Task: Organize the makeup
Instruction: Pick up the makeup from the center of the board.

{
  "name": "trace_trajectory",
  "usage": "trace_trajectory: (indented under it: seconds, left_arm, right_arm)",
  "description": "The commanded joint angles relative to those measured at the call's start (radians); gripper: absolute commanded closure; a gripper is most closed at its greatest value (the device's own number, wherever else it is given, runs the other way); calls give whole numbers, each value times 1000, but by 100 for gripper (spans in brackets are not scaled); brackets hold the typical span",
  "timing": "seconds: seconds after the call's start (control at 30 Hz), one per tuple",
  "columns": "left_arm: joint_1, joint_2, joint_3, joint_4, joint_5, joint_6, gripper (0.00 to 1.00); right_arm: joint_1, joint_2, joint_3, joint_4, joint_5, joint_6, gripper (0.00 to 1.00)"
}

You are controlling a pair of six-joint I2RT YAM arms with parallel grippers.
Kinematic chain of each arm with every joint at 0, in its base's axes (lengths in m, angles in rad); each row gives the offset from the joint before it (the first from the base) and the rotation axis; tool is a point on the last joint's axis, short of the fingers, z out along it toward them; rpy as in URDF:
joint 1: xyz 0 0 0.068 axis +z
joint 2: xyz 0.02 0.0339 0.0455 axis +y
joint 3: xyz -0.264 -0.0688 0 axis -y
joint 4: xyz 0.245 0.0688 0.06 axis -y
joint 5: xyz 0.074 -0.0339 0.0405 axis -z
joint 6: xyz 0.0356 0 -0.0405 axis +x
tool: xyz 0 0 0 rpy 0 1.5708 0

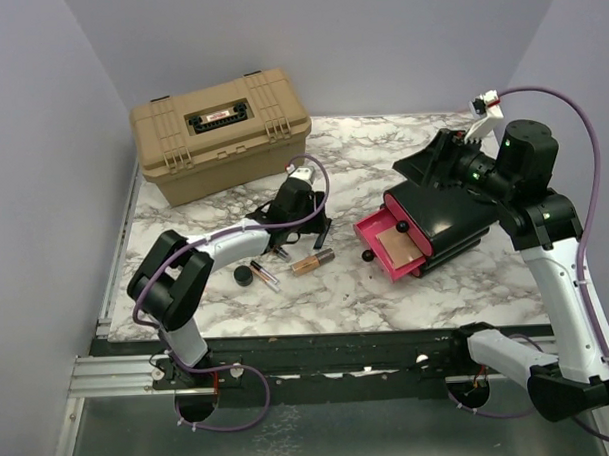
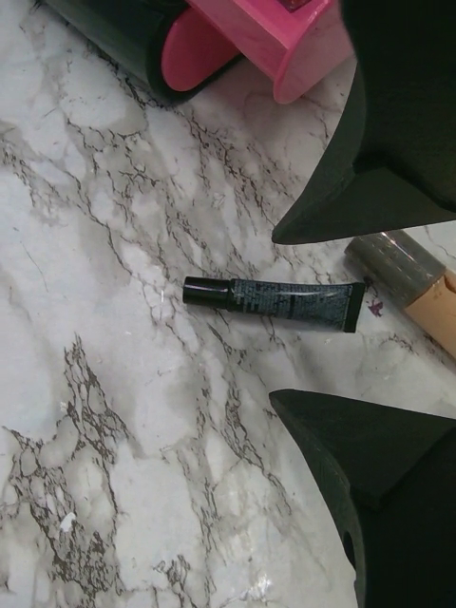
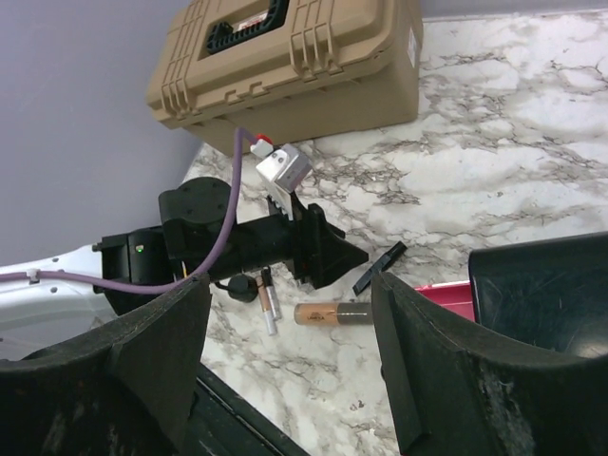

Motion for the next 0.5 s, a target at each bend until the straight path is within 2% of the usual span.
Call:
trace_trajectory:
  seconds: [0.0, 0.07, 0.13, 0.23, 0.47]
  left_arm:
    - [-53, 40, 69, -13, -124, -16, 37]
    - [-68, 76, 77, -23, -132, -22, 37]
    - [-84, 108, 87, -29, -166, -23, 41]
    - [-116, 132, 96, -41, -280, -24, 44]
    - [-119, 129, 104, -91, -312, -22, 45]
  right_arm:
    - [6, -7, -6, 17, 0, 21, 26]
    - [5, -8, -5, 9, 2, 17, 26]
    - [6, -17, -17, 11, 12, 15, 26]
    - [5, -38, -43, 22, 49, 12, 26]
    - [6, -31, -58, 20, 45, 4, 26]
